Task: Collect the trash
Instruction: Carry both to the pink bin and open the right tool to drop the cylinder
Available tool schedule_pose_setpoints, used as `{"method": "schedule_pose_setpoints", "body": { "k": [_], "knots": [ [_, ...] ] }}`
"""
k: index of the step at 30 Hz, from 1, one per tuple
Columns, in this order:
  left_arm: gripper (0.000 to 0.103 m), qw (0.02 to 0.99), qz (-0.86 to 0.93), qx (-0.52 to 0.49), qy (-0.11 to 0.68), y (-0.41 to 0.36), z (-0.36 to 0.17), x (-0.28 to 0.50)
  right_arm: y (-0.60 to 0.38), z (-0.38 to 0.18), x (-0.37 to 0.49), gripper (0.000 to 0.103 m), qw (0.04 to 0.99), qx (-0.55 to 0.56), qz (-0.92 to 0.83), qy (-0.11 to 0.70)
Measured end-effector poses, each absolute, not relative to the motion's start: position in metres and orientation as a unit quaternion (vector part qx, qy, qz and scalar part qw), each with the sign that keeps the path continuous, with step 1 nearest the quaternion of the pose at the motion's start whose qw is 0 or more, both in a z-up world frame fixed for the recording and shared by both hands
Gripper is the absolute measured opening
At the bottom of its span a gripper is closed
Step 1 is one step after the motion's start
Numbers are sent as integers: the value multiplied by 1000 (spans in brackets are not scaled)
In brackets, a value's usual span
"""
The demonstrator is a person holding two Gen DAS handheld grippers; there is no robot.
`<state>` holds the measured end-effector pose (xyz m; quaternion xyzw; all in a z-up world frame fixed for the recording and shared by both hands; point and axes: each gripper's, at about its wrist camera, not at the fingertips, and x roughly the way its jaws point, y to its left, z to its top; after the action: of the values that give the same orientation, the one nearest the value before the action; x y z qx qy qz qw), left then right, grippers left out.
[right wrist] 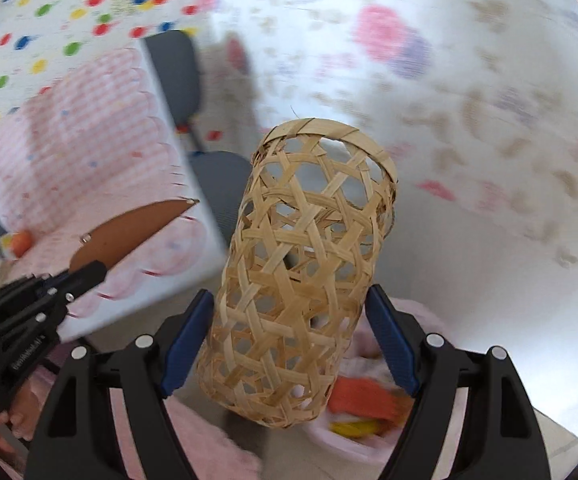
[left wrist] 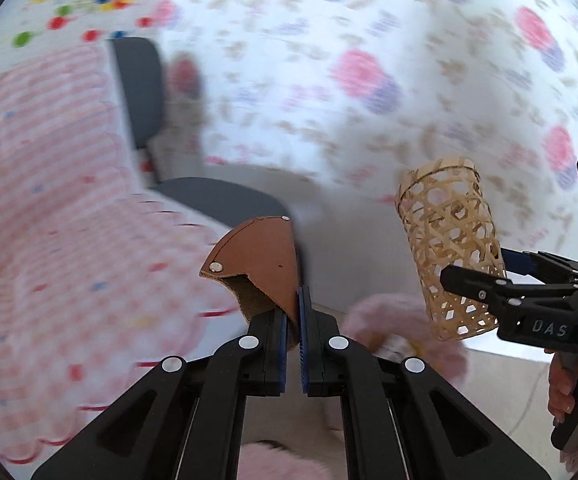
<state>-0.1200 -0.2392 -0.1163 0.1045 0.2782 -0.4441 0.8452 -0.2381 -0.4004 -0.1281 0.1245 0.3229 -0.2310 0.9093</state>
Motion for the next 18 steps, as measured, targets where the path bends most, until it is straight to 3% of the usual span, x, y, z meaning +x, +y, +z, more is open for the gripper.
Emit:
{"method": "schedule_pose_setpoints", "body": {
  "k": [10,18],
  "knots": [
    [5,819,-468,119,309,-279,-137,-133,-468,-174,-265,78,877,163,-302,336],
    [5,820,-462,124,315,-282,-140,-130,-472,-173,-271,81,877,173,-306,327]
  ]
}}
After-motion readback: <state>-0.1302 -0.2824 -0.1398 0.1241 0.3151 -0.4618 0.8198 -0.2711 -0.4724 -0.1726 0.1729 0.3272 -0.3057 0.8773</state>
